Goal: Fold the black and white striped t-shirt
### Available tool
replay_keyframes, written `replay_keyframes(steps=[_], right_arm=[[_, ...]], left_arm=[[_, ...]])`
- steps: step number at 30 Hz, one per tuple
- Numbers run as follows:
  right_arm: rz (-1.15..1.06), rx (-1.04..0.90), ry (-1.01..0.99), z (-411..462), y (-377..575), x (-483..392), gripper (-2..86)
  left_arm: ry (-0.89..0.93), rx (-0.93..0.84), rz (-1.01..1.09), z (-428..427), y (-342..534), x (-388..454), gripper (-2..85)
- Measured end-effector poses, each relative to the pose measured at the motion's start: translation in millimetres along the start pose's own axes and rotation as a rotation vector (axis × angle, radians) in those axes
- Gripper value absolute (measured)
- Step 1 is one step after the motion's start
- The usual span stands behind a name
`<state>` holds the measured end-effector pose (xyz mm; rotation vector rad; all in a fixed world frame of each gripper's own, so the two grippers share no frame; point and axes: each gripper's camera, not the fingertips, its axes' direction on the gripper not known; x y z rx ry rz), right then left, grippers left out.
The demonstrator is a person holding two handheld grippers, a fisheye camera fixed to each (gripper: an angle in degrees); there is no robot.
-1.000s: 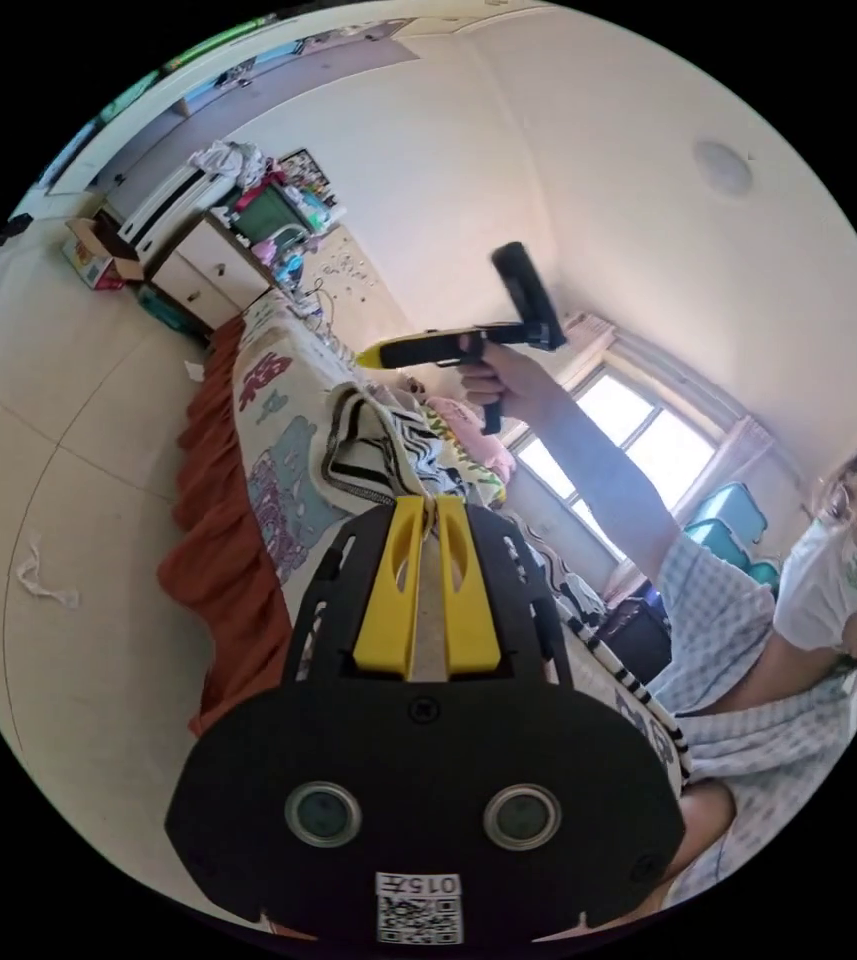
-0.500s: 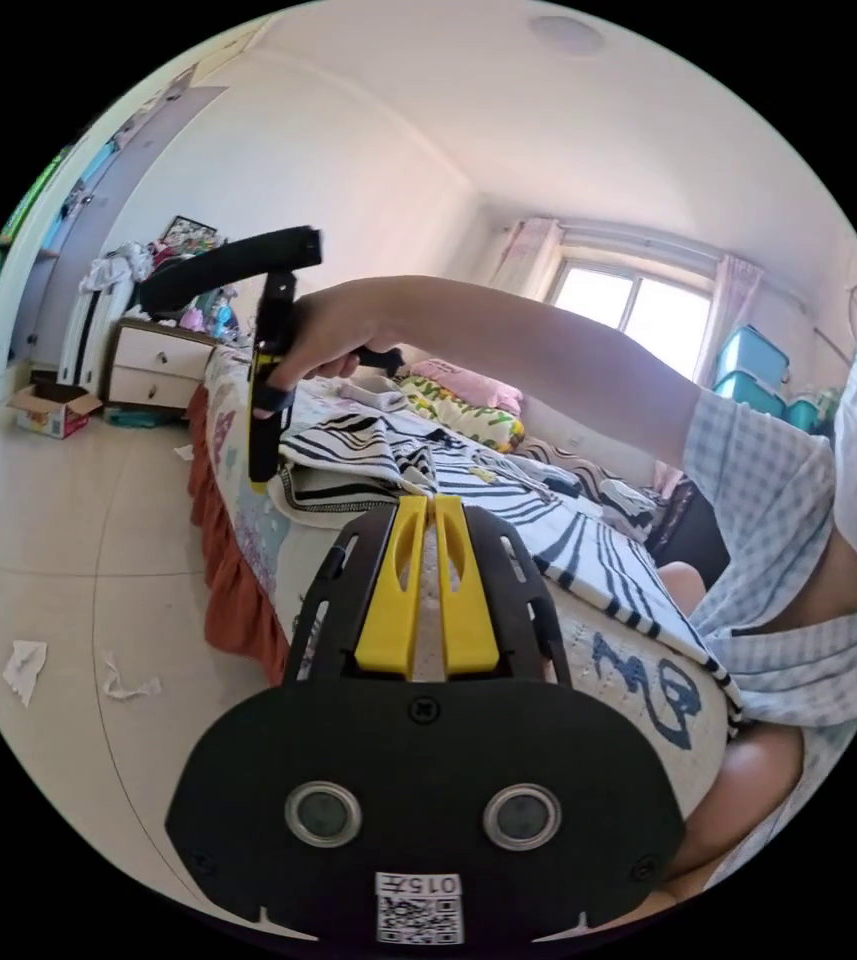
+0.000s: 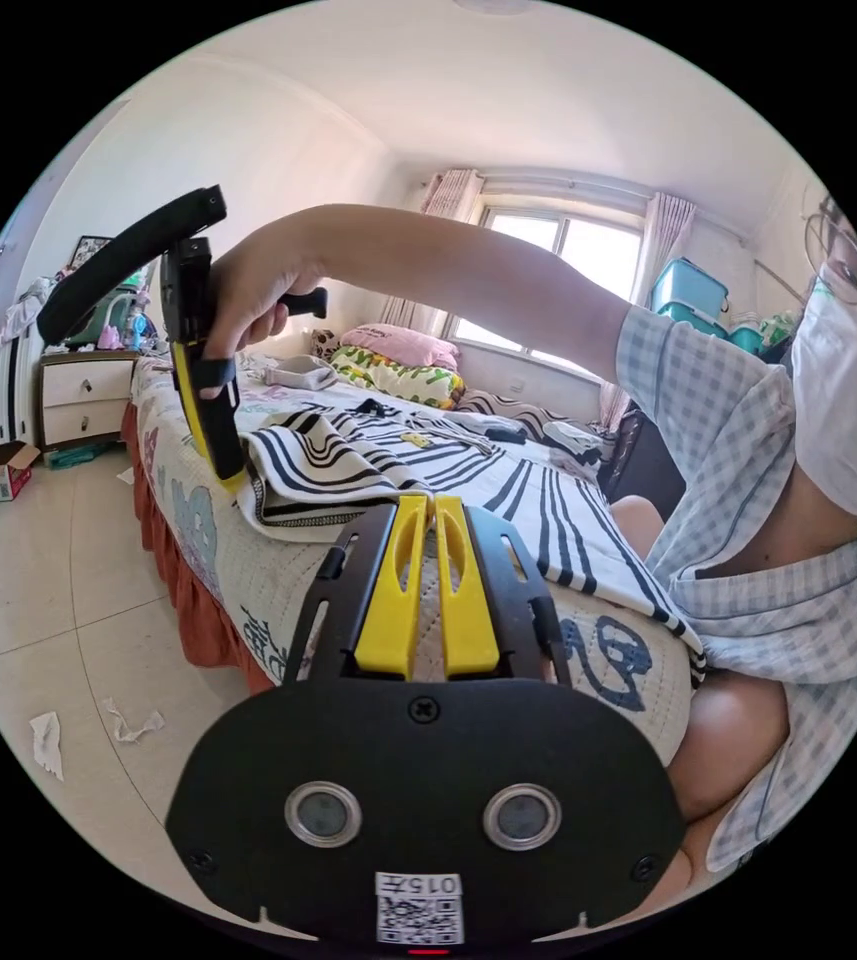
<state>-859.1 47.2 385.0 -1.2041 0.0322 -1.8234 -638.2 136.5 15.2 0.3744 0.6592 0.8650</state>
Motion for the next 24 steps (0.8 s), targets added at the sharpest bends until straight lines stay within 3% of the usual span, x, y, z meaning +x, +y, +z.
replay_keyframes(steps=[8, 12, 17, 19, 24], right_arm=[[-0.087, -0.051, -0.051, 7, 16, -7, 8.9], [-0.137, -0.048, -0.038, 17, 32, -17, 2.3], [0.074, 0.234, 0.077, -5, 74, 0, -0.3], [0.231, 0.411, 0.132, -15, 105, 13, -0.4], [0.395, 0.585, 0.144, 0, 154, 28, -0.3]], left_arm=[[-0.010, -0.058, 0.089, 12, -4, 14, -0.6], [-0.013, -0.059, 0.090, 14, -6, 13, -0.6], [-0.026, 0.044, -0.031, -8, -6, -10, -0.6], [-0.132, 0.122, -0.186, -32, -1, -35, -0.6], [-0.243, 0.189, -0.361, -35, 10, -65, -0.6]])
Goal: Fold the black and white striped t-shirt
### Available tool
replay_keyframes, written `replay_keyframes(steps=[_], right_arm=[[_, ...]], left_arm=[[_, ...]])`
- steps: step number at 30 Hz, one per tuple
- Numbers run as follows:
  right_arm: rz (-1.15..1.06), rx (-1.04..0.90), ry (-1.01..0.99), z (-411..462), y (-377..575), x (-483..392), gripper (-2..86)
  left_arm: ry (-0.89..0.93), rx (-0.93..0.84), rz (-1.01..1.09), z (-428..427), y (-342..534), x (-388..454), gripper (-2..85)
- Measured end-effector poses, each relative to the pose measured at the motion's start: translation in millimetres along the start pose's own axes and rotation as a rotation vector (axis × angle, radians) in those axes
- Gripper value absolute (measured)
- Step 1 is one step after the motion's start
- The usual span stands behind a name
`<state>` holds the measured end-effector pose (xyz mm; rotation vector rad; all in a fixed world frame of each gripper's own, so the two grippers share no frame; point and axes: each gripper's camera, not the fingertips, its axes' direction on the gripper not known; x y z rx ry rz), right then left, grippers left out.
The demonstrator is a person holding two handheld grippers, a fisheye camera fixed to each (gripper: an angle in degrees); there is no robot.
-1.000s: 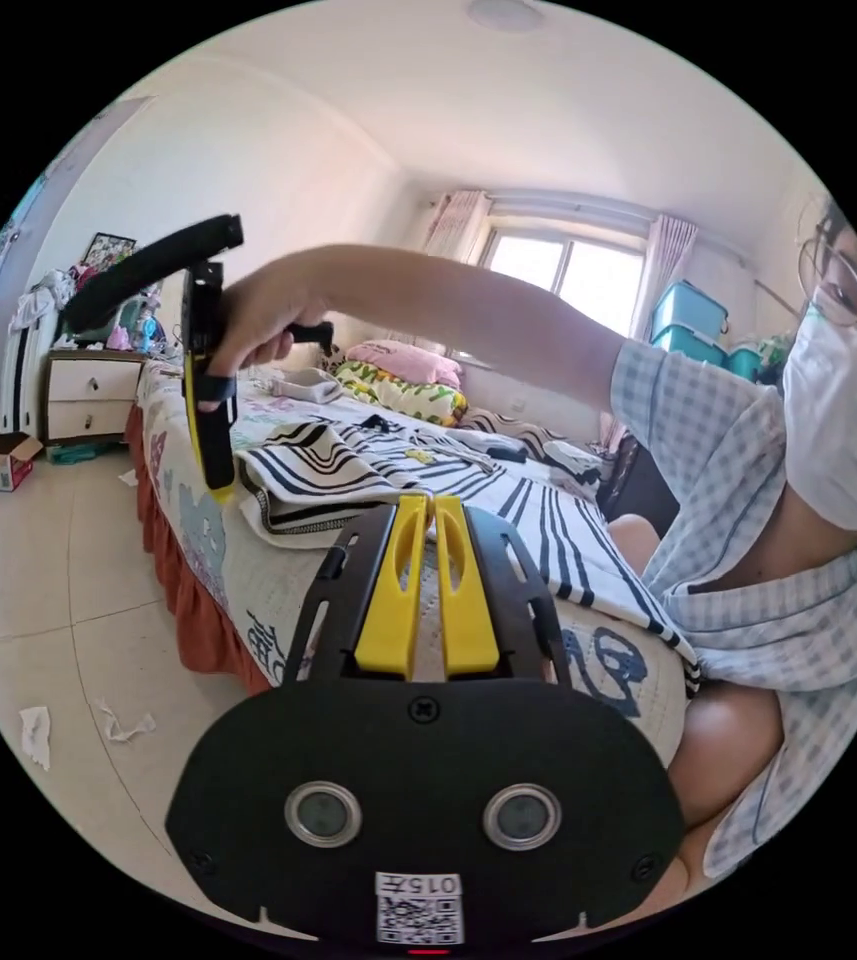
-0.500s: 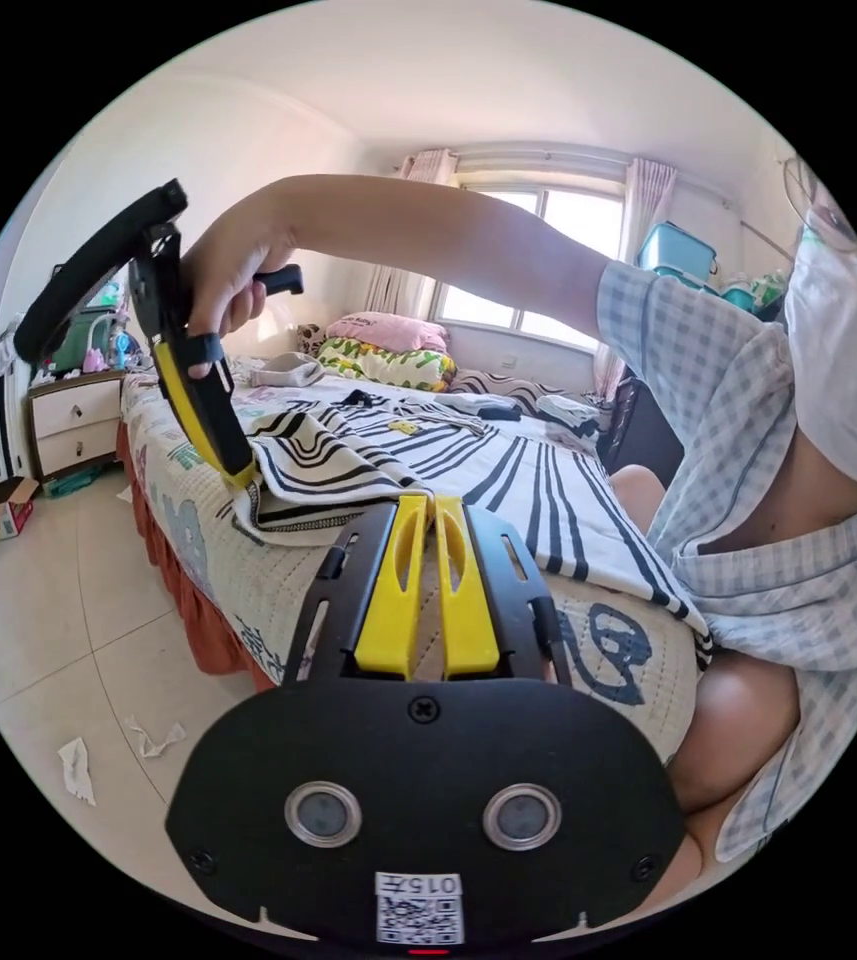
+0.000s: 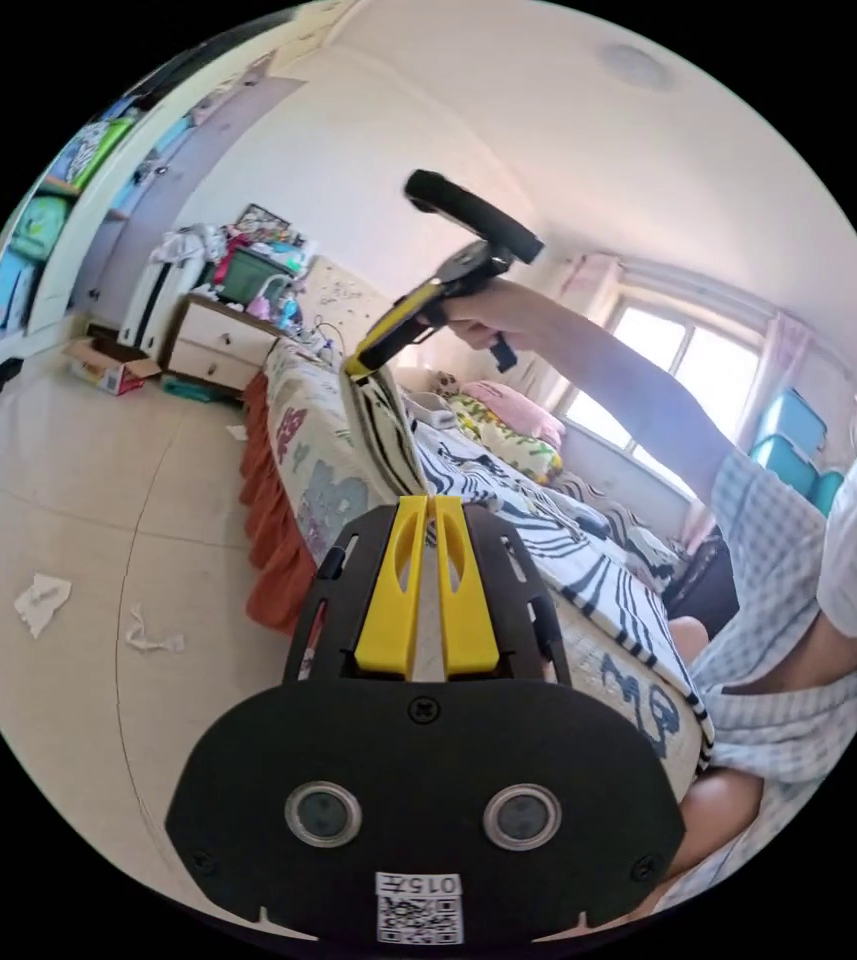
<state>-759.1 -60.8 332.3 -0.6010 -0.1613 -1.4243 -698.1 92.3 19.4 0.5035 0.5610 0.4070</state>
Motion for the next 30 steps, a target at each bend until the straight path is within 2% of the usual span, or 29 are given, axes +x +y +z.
replay_keyframes(steps=[5, 11, 14, 16, 18, 20, 23, 26, 28, 30], right_arm=[[0.090, 0.119, 0.013, -11, 57, 28, -0.3], [0.194, 0.366, -0.043, -49, 215, 75, -0.1], [0.307, 0.411, -0.145, -36, 324, 100, 0.2], [0.390, 0.329, -0.257, 0, 408, 115, 1.0], [0.422, 0.243, -0.343, 29, 464, 122, 2.5], [0.462, 0.206, -0.374, 42, 511, 133, 4.9], [0.480, 0.274, -0.379, 32, 556, 160, 7.3], [0.464, 0.394, -0.371, 19, 561, 189, 8.3], [0.452, 0.442, -0.426, 26, 542, 213, 8.5], [0.458, 0.425, -0.503, 42, 522, 231, 9.3]], left_arm=[[-0.025, 0.061, -0.042, 6, -9, -2, -0.5], [0.024, 0.098, 0.147, 18, -48, 67, -0.2], [0.119, 0.017, 0.299, 50, -61, 123, 0.4], [0.185, -0.144, 0.409, 90, -55, 163, 2.3], [0.214, -0.247, 0.434, 111, -46, 176, 4.8], [0.191, -0.274, 0.411, 115, -45, 178, 6.4], [0.073, -0.260, 0.365, 105, -59, 184, 7.1], [-0.134, -0.289, 0.435, 117, -74, 217, 7.5], [-0.303, -0.415, 0.471, 158, -76, 235, 8.5], [-0.299, -0.543, 0.487, 193, -69, 241, 8.9]])
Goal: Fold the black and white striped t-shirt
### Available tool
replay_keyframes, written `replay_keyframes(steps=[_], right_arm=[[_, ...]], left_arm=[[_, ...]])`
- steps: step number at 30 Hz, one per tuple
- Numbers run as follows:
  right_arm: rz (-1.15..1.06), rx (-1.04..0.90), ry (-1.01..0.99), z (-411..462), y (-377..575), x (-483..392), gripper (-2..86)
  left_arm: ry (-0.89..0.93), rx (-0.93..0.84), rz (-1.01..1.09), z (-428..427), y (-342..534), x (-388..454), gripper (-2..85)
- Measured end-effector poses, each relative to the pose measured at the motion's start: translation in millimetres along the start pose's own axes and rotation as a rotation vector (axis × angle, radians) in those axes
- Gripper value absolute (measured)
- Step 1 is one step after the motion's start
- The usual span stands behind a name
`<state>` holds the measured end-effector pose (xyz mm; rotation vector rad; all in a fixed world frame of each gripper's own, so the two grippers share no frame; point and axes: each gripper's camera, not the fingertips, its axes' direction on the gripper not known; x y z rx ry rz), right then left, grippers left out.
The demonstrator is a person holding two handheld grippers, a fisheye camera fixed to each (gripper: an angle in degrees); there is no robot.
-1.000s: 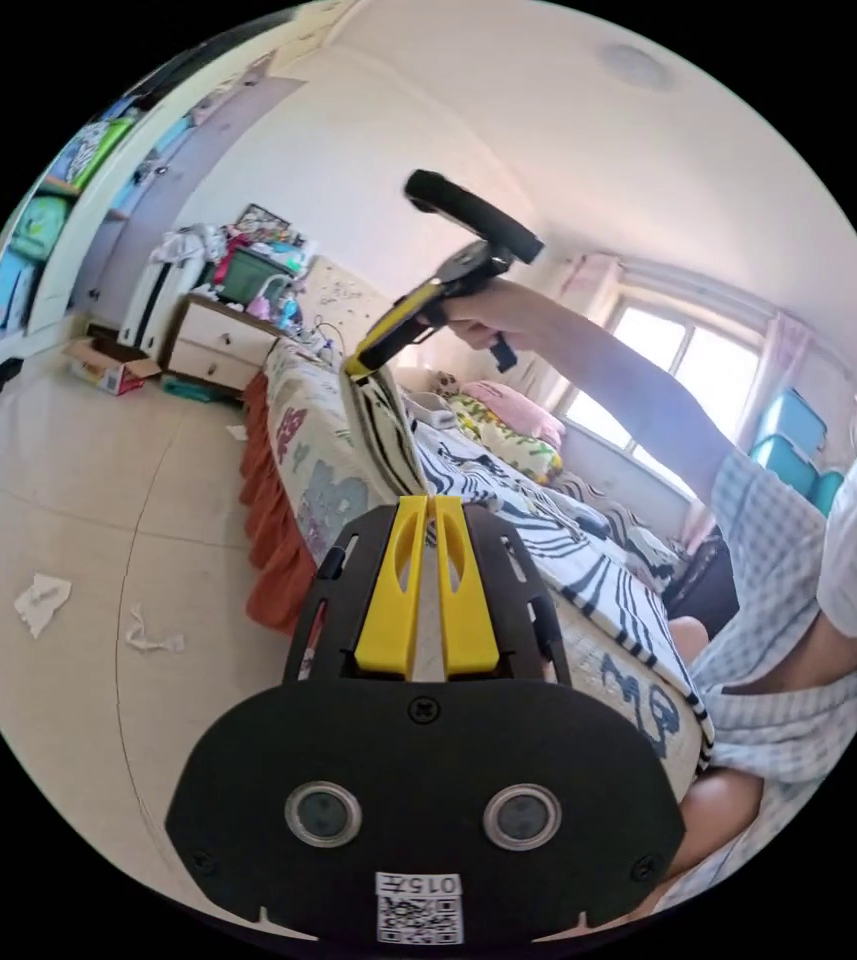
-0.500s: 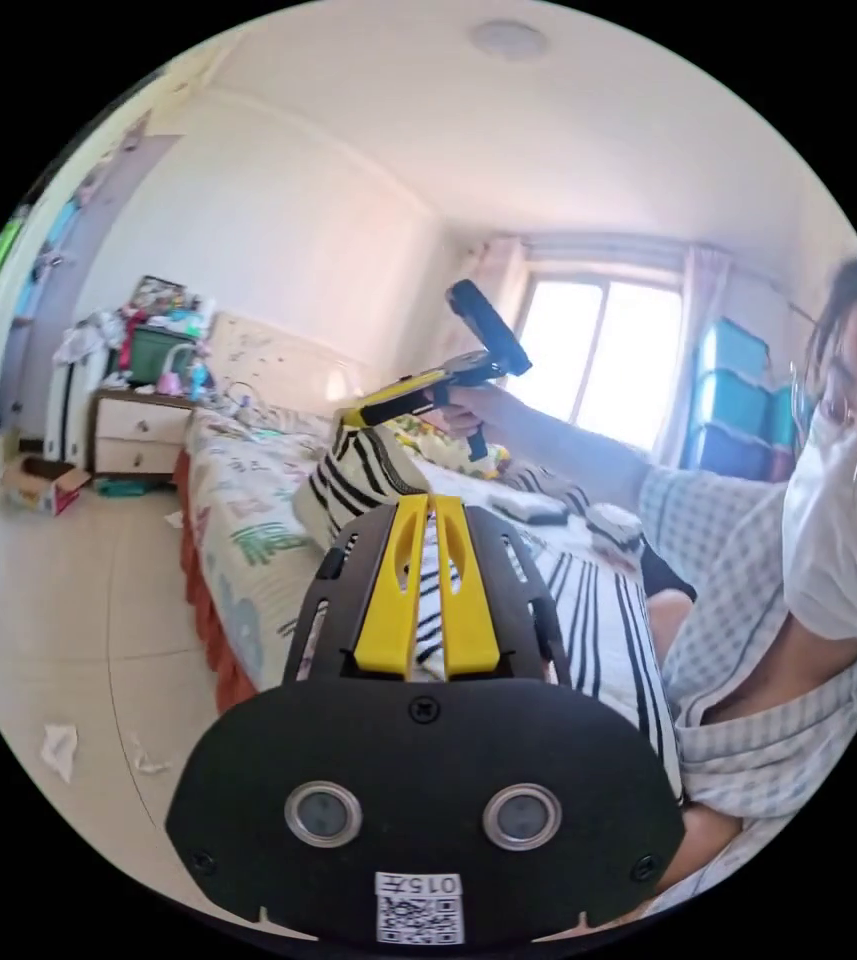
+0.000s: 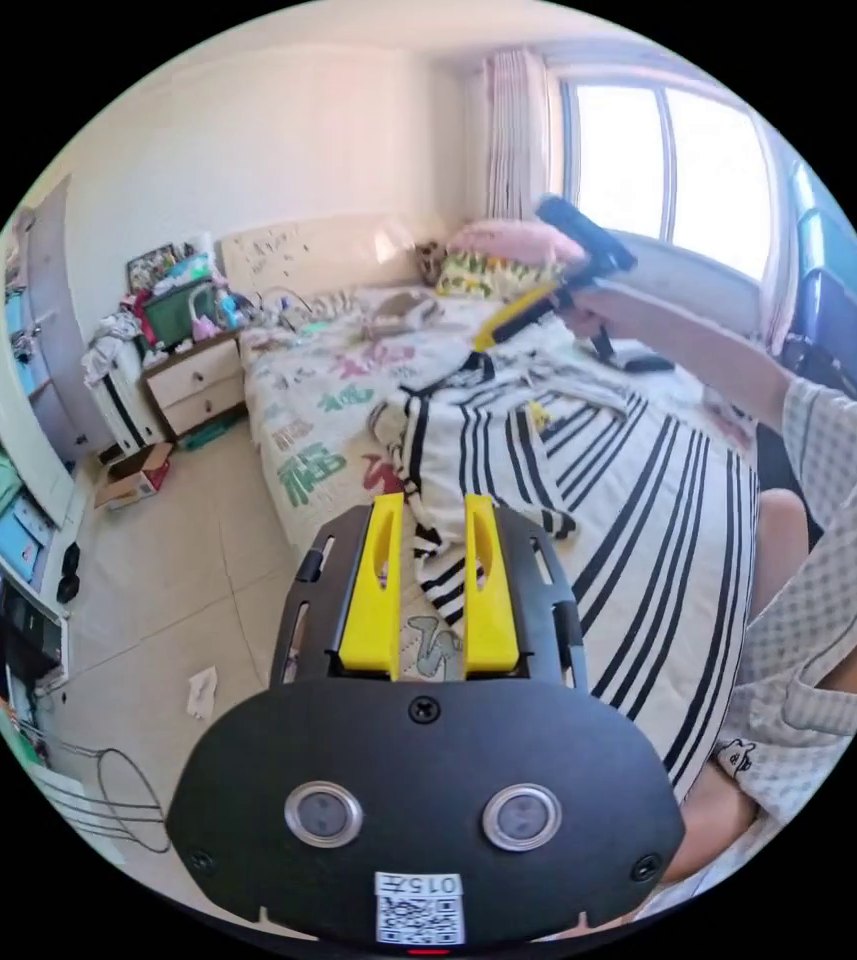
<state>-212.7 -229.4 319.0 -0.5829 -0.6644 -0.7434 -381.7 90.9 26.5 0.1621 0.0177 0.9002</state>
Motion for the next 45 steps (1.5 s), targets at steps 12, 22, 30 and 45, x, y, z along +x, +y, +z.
replay_keyframes(steps=[12, 22, 30, 45], right_arm=[[0.212, -0.019, -0.366, 18, -24, 94, 0.2], [0.005, -0.056, 0.029, -70, 32, 80, 8.1], [0.014, -0.214, -0.064, -76, 115, 92, 5.5], [0.086, -0.006, 0.101, -154, 188, 108, 6.2]], left_arm=[[-0.107, -0.133, 0.003, 56, -19, 47, 5.2], [-0.090, -0.021, -0.050, 16, -27, 59, 8.8], [0.010, -0.103, 0.187, 51, -76, 135, 4.5], [0.052, -0.214, 0.178, 54, -93, 155, 4.0]])
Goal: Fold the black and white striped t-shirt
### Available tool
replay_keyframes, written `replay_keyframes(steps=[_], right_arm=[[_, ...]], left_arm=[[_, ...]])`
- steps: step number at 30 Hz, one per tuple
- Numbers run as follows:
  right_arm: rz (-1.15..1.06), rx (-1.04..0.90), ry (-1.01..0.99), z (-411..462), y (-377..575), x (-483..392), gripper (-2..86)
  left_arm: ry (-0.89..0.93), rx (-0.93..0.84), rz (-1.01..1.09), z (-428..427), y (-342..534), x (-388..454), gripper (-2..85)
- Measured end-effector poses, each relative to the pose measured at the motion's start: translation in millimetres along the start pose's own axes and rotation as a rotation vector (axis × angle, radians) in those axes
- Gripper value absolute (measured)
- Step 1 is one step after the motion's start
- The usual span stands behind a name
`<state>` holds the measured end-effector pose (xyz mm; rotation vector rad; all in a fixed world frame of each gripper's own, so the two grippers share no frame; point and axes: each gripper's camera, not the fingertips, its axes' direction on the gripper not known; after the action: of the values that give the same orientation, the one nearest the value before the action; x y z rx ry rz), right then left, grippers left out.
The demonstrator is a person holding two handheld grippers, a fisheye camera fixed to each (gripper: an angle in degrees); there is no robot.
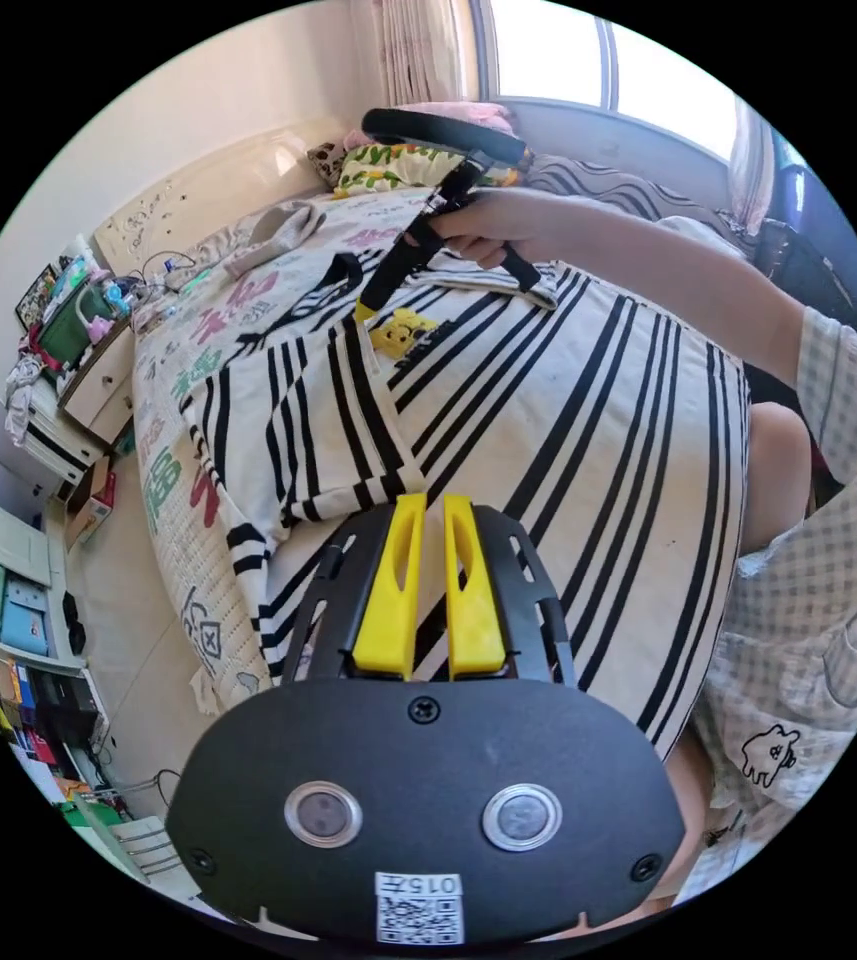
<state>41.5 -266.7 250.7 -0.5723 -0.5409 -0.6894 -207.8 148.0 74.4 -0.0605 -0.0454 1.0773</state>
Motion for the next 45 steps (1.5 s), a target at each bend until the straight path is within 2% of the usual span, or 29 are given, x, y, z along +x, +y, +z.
replay_keyframes(steps=[2, 4, 6, 9, 12, 17, 20, 21, 23, 27, 33, 36, 39, 45], right_arm=[[-0.037, 0.016, 0.070, -27, 26, 1, 7.1], [-0.046, -0.005, 0.173, -49, 68, 5, 8.9], [-0.037, -0.047, 0.186, -51, 97, 8, 9.2], [-0.036, -0.158, 0.174, -38, 133, 11, 9.3], [-0.067, -0.106, 0.201, -39, 151, 9, 9.0], [-0.128, -0.072, 0.286, -63, 158, 11, 8.6], [-0.002, 0.155, 0.452, -98, 162, 44, 5.7], [0.062, 0.227, 0.450, -108, 160, 67, 3.1], [0.182, 0.226, 0.390, -115, 149, 110, 1.4], [0.326, 0.165, 0.110, -103, 123, 188, 6.1], [0.308, 0.050, -0.030, -60, 109, 227, 6.2], [0.257, 0.150, -0.136, -52, 122, 226, 3.9], [0.266, 0.181, -0.080, -64, 129, 226, 1.8], [0.276, 0.209, 0.037, -69, 141, 213, -0.1]], left_arm=[[-0.010, 0.043, 0.004, -17, -2, 2, 6.3], [-0.093, 0.075, 0.002, -27, -6, 4, 7.1], [-0.129, 0.047, 0.004, -18, -11, 2, 6.8], [-0.064, -0.127, 0.002, 21, -17, -9, 5.4], [0.003, -0.123, -0.035, 11, -22, -23, 5.2], [0.101, 0.188, -0.112, -48, -68, -49, 6.1], [0.071, 0.239, -0.149, -41, -120, -59, 6.7], [0.046, 0.201, -0.176, -23, -140, -65, 7.0], [0.056, 0.168, -0.260, 9, -162, -80, 7.3], [0.211, 0.134, -0.464, 81, -177, -119, 8.4], [0.352, 0.203, -0.564, 115, -171, -148, 7.6], [0.389, 0.217, -0.583, 120, -165, -158, 4.7], [0.436, 0.215, -0.550, 124, -167, -161, 0.5], [0.341, 0.246, -0.511, 106, -162, -152, -0.7]])
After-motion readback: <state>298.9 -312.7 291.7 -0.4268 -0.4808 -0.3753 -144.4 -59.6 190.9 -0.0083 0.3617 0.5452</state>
